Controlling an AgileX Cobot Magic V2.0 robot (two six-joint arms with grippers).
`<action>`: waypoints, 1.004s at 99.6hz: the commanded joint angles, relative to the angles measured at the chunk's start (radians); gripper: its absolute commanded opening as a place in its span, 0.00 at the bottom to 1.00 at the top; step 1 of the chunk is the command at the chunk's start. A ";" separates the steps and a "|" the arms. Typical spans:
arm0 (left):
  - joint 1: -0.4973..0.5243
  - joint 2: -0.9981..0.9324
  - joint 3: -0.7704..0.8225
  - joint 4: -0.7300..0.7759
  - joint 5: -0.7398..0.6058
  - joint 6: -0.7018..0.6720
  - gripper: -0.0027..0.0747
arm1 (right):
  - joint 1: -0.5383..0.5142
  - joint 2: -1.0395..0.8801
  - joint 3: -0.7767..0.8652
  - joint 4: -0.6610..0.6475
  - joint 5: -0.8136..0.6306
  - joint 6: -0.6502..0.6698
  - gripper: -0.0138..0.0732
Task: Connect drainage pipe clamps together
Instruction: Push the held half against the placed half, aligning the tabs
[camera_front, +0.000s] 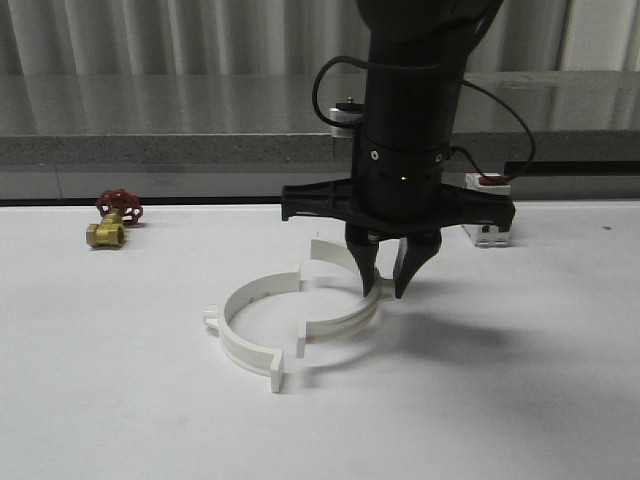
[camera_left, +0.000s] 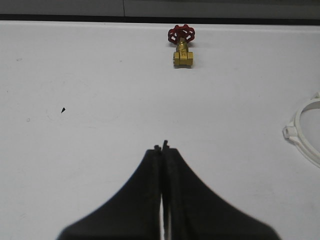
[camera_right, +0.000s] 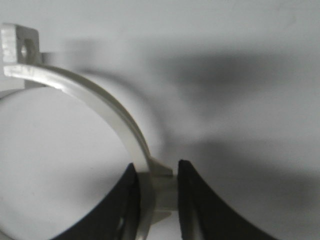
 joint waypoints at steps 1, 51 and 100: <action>-0.007 0.002 -0.024 -0.008 -0.070 -0.002 0.01 | 0.006 -0.029 -0.033 -0.022 -0.012 0.002 0.29; -0.007 0.002 -0.024 -0.008 -0.070 -0.002 0.01 | 0.029 0.000 -0.045 -0.021 -0.027 0.042 0.29; -0.007 0.002 -0.024 -0.008 -0.070 -0.002 0.01 | 0.029 0.000 -0.045 -0.011 -0.039 0.051 0.38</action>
